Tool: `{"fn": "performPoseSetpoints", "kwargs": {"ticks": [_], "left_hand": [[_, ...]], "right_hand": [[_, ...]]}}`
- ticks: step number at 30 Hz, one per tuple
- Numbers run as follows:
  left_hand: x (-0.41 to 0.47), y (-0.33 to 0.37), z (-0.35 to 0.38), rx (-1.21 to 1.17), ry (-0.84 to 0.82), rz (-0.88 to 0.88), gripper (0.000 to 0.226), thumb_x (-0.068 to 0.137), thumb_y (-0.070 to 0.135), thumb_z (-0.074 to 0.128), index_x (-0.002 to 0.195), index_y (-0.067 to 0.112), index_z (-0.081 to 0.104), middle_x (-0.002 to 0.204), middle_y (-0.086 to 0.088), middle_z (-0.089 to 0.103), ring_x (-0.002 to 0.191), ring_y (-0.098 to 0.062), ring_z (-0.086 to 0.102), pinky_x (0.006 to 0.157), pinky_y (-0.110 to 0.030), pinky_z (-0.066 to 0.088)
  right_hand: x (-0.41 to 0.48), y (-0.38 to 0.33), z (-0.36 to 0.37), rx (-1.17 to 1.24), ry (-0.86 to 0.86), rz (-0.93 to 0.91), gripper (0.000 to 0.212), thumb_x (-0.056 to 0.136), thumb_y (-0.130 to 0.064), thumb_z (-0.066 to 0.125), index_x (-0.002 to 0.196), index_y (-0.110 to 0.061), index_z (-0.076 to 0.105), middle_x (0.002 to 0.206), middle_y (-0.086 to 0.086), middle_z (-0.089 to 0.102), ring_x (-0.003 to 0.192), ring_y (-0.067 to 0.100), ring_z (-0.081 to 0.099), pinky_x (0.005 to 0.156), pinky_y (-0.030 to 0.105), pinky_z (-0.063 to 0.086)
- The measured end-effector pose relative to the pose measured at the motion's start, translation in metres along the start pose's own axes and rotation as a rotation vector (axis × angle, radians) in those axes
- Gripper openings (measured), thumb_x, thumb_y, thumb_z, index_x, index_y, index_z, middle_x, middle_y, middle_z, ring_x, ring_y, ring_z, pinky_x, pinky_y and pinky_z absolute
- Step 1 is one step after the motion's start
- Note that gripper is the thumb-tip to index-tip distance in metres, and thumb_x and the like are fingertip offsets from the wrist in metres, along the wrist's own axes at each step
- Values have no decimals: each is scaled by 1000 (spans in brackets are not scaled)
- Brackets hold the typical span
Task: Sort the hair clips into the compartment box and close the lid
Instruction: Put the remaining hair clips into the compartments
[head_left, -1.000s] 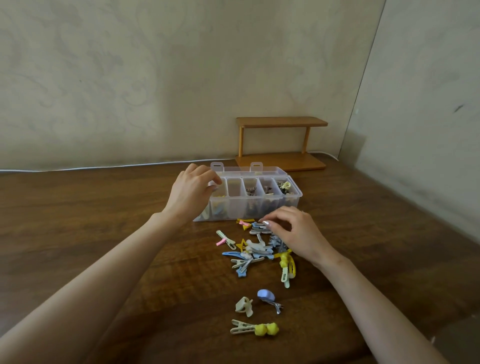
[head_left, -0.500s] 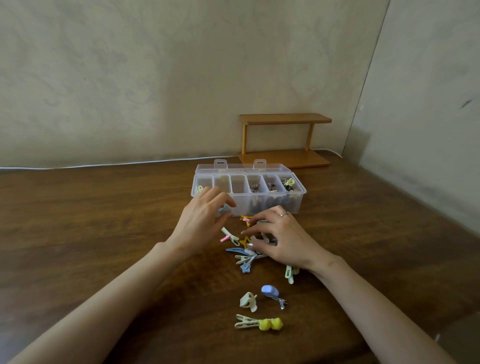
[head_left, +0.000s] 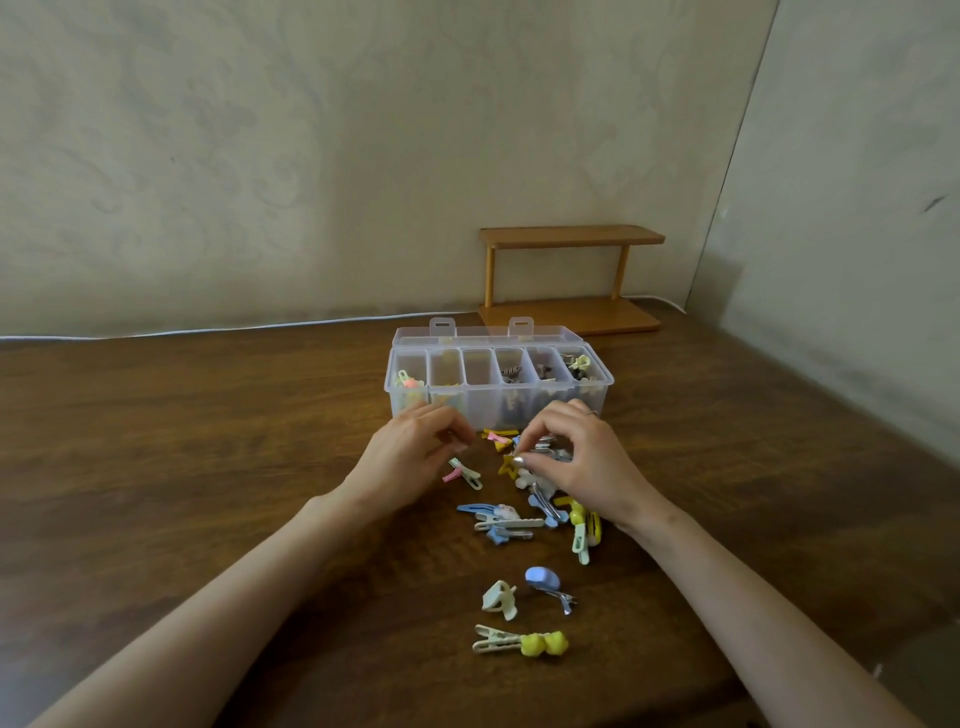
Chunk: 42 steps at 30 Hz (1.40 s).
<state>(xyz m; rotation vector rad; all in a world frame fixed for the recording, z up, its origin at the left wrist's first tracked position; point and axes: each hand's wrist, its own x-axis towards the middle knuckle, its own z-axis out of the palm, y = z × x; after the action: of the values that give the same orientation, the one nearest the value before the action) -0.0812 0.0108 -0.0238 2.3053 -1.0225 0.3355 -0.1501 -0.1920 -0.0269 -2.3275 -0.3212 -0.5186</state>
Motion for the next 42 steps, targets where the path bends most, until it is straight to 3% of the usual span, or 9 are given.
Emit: {"fn": "performPoseSetpoints", "kwargs": {"ticks": [7,15,21,28,37,42], "left_hand": [[0,9,7,-95,-49,14,16,79,36,66,89,23,63,88,15,57,87,-4,54,73,-24,49],[0,16,10,-46,45,74,6,84,23,64,86,18,63,83,13,56,80,-6,52,68,-26,49],[6,8,-7,-25,232,-12,7,82,21,66,80,15,64,80,6,60,79,-12,54,65,-28,48],[24,-16,-23,90,416,-145,12,83,25,66,77,14,63,80,4,61,79,-12,49,61,-24,35],[67,-24,-19,278,300,-285,20,87,31,60,94,14,69,106,-5,62,102,-23,49,70,-32,40],[64,-23,-16,267,270,-261,23,89,30,59,108,18,64,114,-5,59,106,-22,48,73,-31,41]], "right_hand": [[-2,-5,-4,159,42,77,2,82,-13,70,84,-13,68,81,-2,65,80,11,61,76,35,53],[-3,-7,-3,206,26,51,9,81,-13,70,82,-21,69,80,-5,65,82,9,59,77,30,50],[-3,-4,-3,94,56,7,6,86,-15,66,90,-16,71,86,-8,66,87,6,58,79,27,49],[-2,0,-4,35,51,0,8,87,-16,63,91,-16,70,88,-5,67,89,5,59,81,31,50],[-4,1,-5,39,39,14,9,89,-18,62,91,-15,70,88,-5,66,86,6,60,77,33,52],[-4,3,-5,43,41,19,10,88,-19,62,91,-15,70,87,-6,66,85,5,60,76,32,52]]}}
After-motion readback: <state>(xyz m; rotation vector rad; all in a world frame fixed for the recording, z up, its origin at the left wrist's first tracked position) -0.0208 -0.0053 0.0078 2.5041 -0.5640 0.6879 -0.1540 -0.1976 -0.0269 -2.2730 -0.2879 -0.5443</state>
